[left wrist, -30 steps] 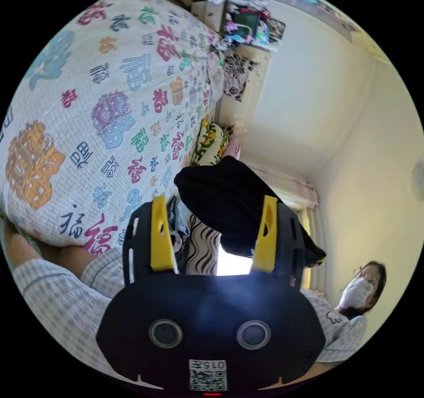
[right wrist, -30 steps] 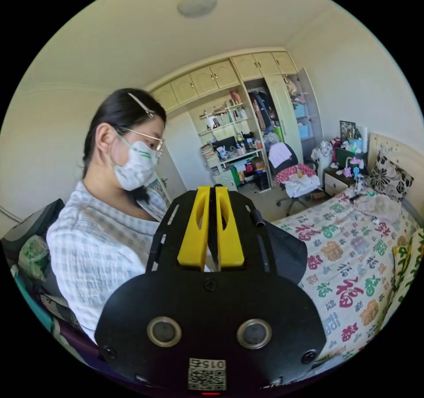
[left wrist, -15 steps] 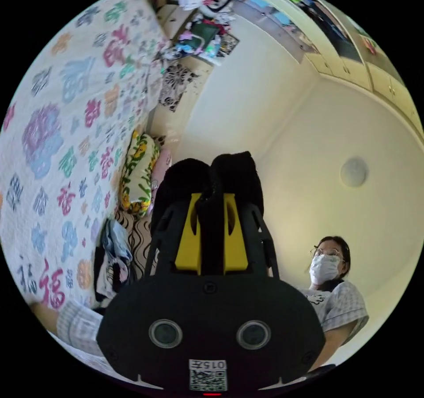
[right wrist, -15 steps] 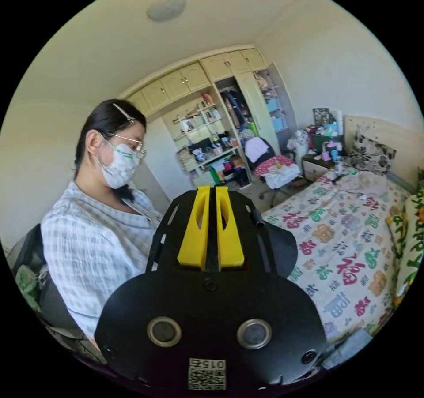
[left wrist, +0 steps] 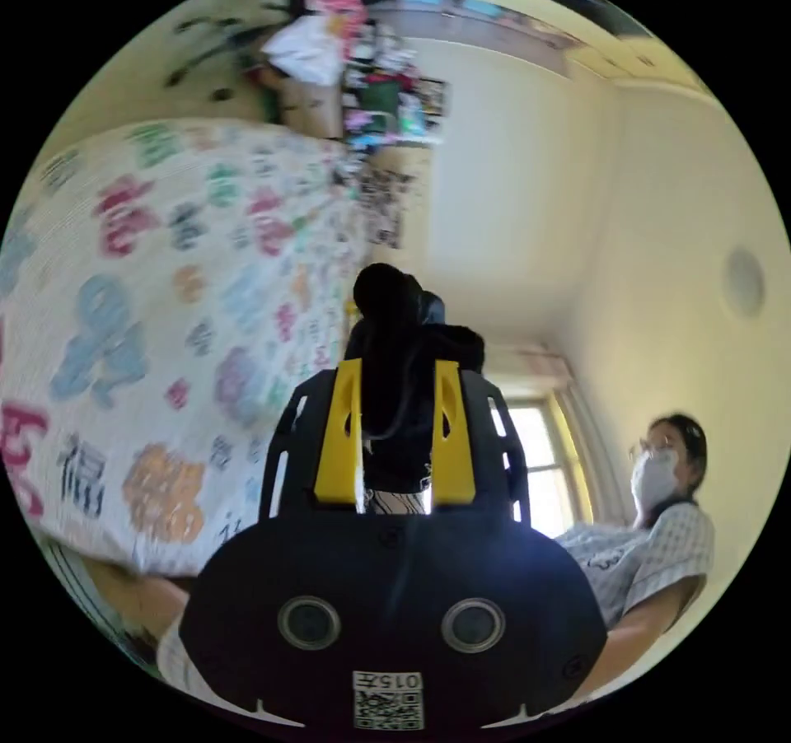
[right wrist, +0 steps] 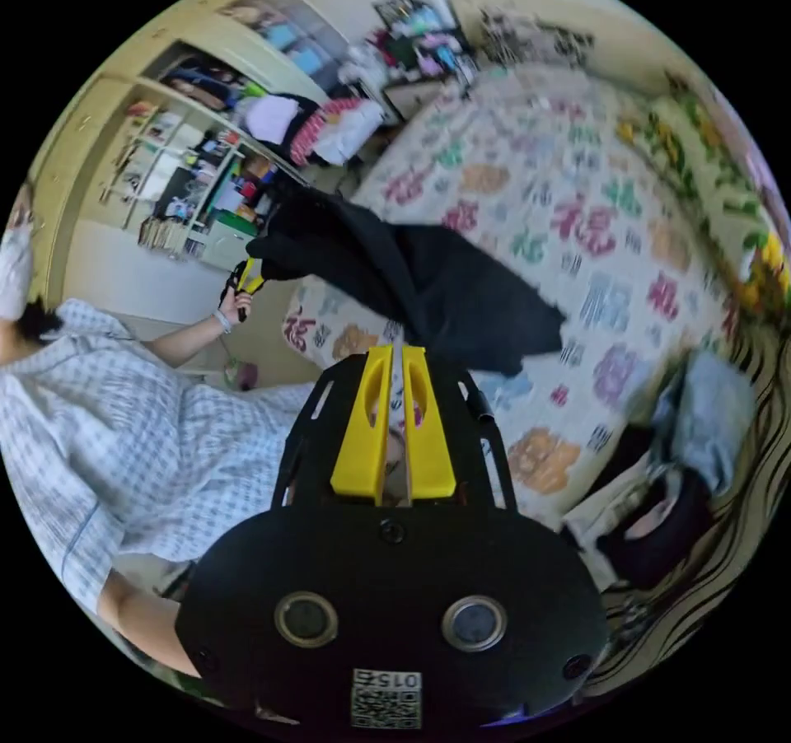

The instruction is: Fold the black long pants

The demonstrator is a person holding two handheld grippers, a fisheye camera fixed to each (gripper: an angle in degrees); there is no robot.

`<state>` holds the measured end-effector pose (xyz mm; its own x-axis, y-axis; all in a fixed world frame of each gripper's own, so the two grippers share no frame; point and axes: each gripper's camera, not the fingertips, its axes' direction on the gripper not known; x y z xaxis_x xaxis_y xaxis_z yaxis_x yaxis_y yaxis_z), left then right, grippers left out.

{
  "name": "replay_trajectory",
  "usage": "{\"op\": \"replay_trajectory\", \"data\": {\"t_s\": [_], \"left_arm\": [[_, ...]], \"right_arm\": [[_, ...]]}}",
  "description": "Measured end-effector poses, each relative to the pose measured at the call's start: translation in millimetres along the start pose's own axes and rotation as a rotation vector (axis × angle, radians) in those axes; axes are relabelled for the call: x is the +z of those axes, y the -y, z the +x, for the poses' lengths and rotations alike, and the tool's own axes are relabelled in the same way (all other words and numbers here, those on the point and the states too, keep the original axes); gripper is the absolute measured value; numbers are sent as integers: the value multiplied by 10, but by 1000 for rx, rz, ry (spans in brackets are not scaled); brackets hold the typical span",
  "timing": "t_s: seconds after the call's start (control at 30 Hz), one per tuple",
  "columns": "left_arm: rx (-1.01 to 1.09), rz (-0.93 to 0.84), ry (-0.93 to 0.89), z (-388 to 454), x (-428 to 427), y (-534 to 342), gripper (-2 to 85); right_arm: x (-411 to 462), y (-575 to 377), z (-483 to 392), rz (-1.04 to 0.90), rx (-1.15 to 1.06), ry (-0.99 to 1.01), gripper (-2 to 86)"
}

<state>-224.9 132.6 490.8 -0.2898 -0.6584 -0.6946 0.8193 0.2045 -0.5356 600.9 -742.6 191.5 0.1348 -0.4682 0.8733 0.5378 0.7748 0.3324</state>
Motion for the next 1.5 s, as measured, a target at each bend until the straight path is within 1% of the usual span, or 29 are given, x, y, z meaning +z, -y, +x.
{"op": "replay_trajectory", "data": {"t_s": [0.03,0.07,0.13,0.17,0.23,0.3,0.37,0.4,0.47,0.5,0.57,0.67,0.7,0.77,0.83,0.9,0.93,1.0,1.1,1.17,1.2,1.27,1.3,1.33,1.4,1.43,1.47,1.5], "left_arm": [[-111,60,59,-242,-150,-82,123],[-163,91,71,-346,-218,-129,124],[-270,215,94,-590,-394,-302,135],[-281,226,106,-623,-405,-327,138],[-288,205,183,-718,-330,-348,154],[-274,155,235,-786,-181,-297,162],[-239,112,265,-852,-9,-198,165],[-212,89,275,-892,103,-115,165],[-155,54,294,-930,258,30,165],[-118,52,329,-939,330,120,166],[-80,62,377,-954,400,260,169],[-32,42,437,-981,514,504,177],[-31,13,465,-1016,582,587,173],[-40,-47,466,-1086,707,669,146],[-24,-116,374,-1114,861,673,54],[21,-126,313,-1034,903,586,25],[67,-124,245,-940,903,496,16],[132,-135,164,-780,873,325,7],[183,-162,206,-596,772,23,-1],[176,-154,186,-559,702,-119,-3],[152,-135,133,-549,663,-193,-4],[124,-97,54,-503,636,-290,-5],[126,-92,21,-435,651,-345,-6],[145,-104,7,-341,684,-394,-6],[182,-130,2,-180,737,-471,-6],[198,-146,5,-80,759,-521,-6],[205,-154,11,-32,763,-546,-6],[210,-166,38,58,751,-594,-6]], "right_arm": [[420,-75,282,-94,86,47,28],[795,-174,520,-150,162,93,36],[1257,-283,793,-185,269,162,51],[1502,-289,899,-173,306,201,58],[1842,-169,973,-141,311,231,64],[2206,107,958,-137,252,275,69],[2769,626,781,-170,85,317,74],[2919,764,712,-179,38,326,76],[3539,1276,347,-219,-155,348,87],[3693,1375,240,-228,-203,350,89],[4292,1625,-200,-295,-359,348,108],[4870,1661,-628,-340,-480,314,118],[4957,1657,-673,-351,-484,319,119],[5120,1658,-705,-342,-441,387,115],[5103,1663,-640,-307,-400,379,115],[5044,1668,-520,-292,-349,357,115],[4983,1661,-435,-284,-324,352,115],[4892,1634,-347,-271,-297,319,114],[4841,1586,-366,-263,-281,285,117],[5000,1556,-501,-274,-242,305,133],[5075,1546,-557,-288,-236,300,137],[5440,1459,-821,-338,-210,223,160],[5532,1437,-883,-347,-193,217,166],[5709,1401,-993,-366,-146,181,163],[5915,1350,-1126,-351,-89,82,126],[6004,1312,-1198,-319,-56,-7,84],[6040,1287,-1245,-298,-20,-25,35],[6037,1276,-1252,-293,6,-20,31]]}}
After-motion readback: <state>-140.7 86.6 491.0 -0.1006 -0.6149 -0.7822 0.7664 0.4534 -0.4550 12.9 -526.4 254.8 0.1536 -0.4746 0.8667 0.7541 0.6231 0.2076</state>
